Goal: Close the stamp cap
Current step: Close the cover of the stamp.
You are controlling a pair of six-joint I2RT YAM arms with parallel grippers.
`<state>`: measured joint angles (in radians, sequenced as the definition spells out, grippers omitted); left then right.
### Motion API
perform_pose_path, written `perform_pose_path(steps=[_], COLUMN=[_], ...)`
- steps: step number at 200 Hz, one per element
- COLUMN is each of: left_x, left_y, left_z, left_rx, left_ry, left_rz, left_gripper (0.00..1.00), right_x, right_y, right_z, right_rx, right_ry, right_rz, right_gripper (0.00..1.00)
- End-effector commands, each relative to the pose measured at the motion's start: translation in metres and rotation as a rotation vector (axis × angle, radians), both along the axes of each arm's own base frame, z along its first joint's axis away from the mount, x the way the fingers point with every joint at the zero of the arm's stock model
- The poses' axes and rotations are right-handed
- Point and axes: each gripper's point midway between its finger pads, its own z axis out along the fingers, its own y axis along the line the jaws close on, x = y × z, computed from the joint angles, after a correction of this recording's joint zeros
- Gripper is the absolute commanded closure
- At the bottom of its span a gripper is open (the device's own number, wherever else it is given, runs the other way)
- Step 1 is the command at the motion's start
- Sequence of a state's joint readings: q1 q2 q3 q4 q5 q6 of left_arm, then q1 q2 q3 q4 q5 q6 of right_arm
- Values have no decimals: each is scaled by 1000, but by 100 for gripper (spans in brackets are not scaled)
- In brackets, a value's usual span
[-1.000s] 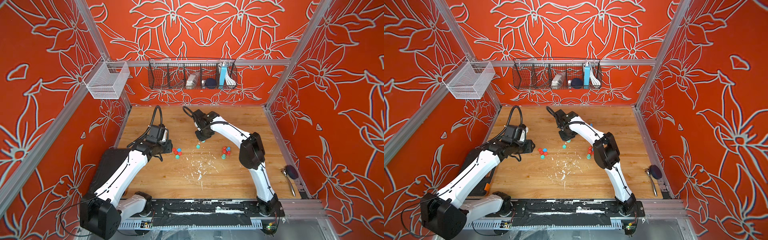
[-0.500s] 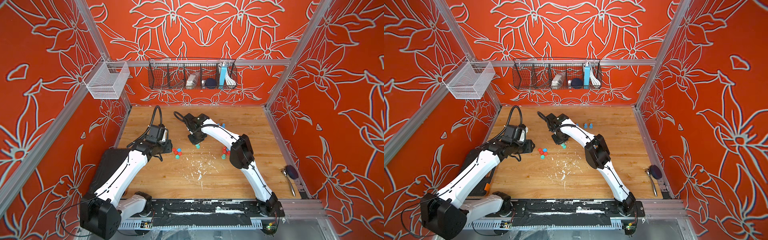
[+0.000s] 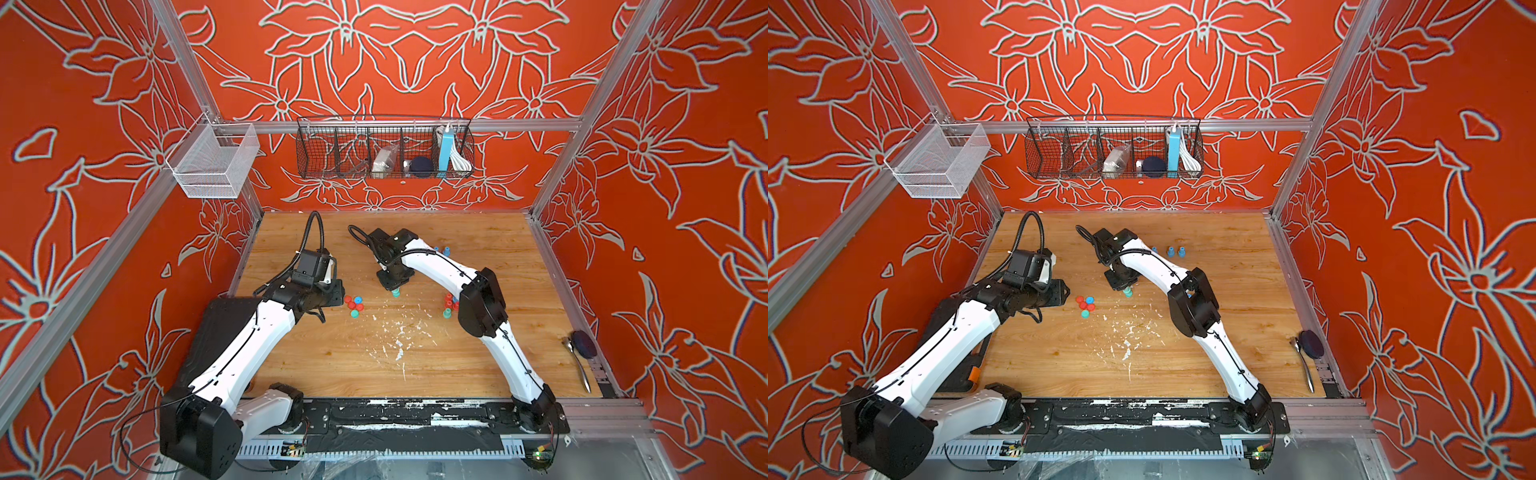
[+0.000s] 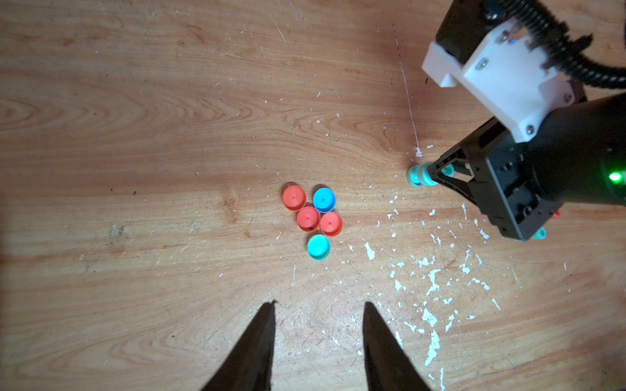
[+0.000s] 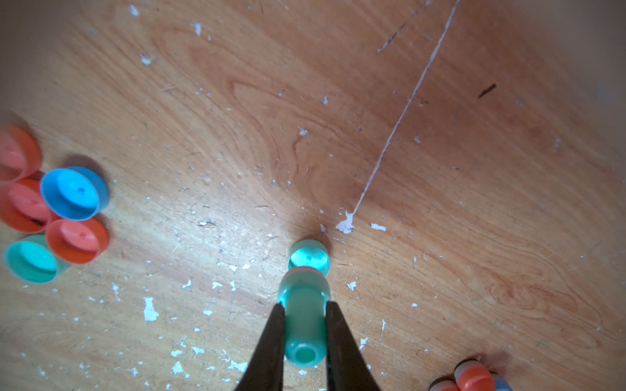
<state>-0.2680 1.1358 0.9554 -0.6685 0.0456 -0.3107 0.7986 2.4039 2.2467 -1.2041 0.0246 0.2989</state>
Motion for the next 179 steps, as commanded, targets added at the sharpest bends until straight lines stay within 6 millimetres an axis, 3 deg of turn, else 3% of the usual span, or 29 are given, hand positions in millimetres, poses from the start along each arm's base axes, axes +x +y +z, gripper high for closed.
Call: perform_pose_path(steps=[1,179], left_x=[0,0], left_y=[4,5], left_z=[3,2], left_rx=[9,11], left_ry=[-16,-12], left_rz=[5,9], left_gripper=[57,57], right_x=[0,4], right_y=[-9,-11], right_z=[-12,-24], right_rx=[-44,-48], right_ry=[14,27], right_rz=[-13,-22], right_gripper=[88,89])
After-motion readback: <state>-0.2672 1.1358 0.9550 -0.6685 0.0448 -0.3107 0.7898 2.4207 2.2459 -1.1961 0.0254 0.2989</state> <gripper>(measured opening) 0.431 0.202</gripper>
